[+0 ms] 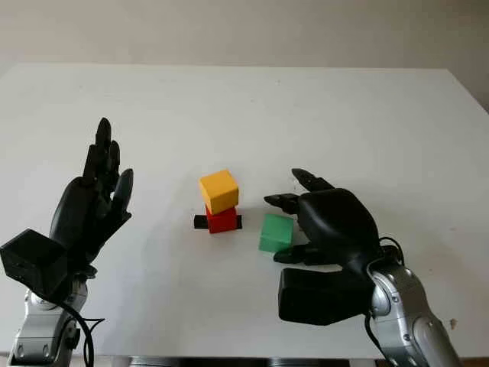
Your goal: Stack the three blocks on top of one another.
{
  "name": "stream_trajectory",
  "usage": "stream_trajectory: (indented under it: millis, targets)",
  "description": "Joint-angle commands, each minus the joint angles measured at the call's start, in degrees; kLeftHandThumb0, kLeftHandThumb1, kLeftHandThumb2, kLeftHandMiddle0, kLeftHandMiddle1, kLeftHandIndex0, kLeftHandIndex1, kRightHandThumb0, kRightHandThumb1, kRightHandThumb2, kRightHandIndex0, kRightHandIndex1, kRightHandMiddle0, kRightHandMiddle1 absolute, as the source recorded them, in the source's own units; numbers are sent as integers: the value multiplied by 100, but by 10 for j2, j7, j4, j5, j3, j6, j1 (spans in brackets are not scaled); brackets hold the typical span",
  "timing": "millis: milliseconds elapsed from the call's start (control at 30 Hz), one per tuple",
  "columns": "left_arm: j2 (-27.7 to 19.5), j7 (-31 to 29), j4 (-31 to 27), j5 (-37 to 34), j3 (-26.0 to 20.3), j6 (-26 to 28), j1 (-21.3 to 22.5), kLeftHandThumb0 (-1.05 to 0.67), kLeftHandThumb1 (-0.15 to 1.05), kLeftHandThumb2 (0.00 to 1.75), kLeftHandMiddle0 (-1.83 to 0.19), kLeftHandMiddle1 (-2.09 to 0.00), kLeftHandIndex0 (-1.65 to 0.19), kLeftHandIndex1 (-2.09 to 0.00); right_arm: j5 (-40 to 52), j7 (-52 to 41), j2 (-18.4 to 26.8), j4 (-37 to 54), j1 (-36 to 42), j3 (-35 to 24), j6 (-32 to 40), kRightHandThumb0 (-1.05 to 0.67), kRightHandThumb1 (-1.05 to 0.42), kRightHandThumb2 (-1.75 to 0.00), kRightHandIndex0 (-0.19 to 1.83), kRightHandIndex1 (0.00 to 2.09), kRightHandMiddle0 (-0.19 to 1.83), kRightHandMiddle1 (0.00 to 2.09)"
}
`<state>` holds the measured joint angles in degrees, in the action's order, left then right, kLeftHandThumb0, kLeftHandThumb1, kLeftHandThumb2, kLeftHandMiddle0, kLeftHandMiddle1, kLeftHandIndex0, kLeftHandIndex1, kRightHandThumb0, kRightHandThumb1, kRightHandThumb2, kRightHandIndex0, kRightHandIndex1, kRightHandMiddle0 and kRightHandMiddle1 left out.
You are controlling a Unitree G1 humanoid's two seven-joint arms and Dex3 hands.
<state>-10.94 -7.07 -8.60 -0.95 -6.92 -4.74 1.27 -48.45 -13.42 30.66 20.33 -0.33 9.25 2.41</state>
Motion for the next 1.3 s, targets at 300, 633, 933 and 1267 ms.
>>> stream_trajectory:
  millis: [300,633,933,1267]
  targets:
    - [-2,0,-3,5,3,-3,-10,-73,105,57,19,0,19,0,42,31,-9,-12,1,-11,-32,-55,-87,-6,36,9,84,31]
    - [-5,-3,0,6,3,-14,-14,-72,105,57,19,0,19,0,33,34,0,-11,-1,-12,-39,-49,-90,-5,41,5,64,81]
    - [-3,0,4,15,3,-19,-13,-72,105,58,19,0,19,0,17,19,-1,2,-9,-24,-19,-46,-88,-5,39,5,59,84]
    - [-3,4,6,24,8,-13,-8,-74,105,58,19,0,19,0,87,23,13,-30,-47,-62,-61,-48,-89,-6,42,6,59,86]
